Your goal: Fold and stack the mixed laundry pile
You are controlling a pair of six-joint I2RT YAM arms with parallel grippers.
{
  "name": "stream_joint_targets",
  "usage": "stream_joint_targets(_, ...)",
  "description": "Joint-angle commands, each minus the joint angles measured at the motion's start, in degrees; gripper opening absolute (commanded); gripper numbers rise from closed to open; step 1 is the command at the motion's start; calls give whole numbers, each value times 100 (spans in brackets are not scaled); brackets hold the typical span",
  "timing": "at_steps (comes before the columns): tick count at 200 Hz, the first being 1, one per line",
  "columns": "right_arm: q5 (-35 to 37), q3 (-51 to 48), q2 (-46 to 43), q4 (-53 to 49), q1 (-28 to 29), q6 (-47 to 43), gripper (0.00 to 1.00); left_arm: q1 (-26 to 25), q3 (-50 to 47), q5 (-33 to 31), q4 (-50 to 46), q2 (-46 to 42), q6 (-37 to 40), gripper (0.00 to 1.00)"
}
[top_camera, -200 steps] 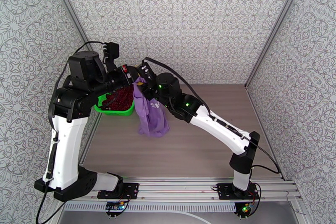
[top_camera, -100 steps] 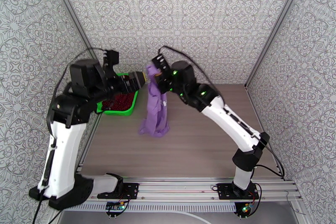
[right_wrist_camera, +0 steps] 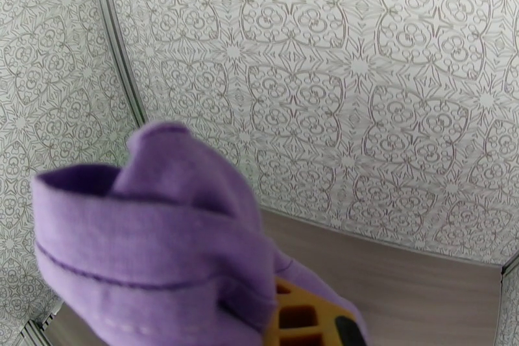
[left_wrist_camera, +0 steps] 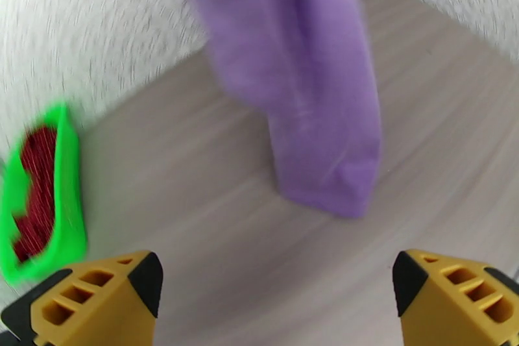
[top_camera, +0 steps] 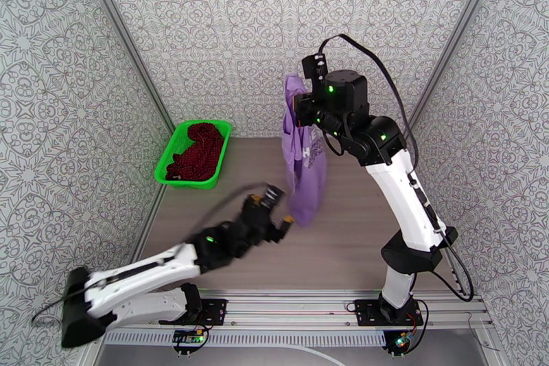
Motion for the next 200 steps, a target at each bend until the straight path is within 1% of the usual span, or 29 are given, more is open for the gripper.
stream_joint_targets(1,99,-134,-32,-6,-38,284,0,94,412,-1171,1068,285,369,100)
stream_joint_targets(16,115,-330,-144,48,-37,305,0,246,471,-1092,1168,334,170,100)
stream_joint_targets(29,133,-637,-288,152,-37,314,0,537,499,-799,1062,224,-253,100)
stream_joint_targets(51,139,-992,-492,316,-41,315,0,1186,349,287,1035,-130,-1053,99)
stream_joint_targets(72,141,-1123,-579,366,-37,315,0,1670,118,1228,1262,-441,-1443,99)
stream_joint_targets(89,112,-1158,-589,385,-38,314,0,1874,29,1765,1331,-557,-1566,99)
stream_joint_targets(107,98,-1146,-572,396,-37,323,0,1952,-23,2228,1330,-606,-1553,99)
stream_joint_targets(139,69,-1075,-528,410,-37,332,0,1903,-121,2698,1214,-598,-1427,99)
stream_joint_targets(169,37,-1064,-536,396,-37,341,0,1857,-184,2592,1136,-422,-1441,99)
stream_joint_targets(200,1,-1070,-554,377,-38,365,0,1878,-171,2685,1514,-24,-1520,99)
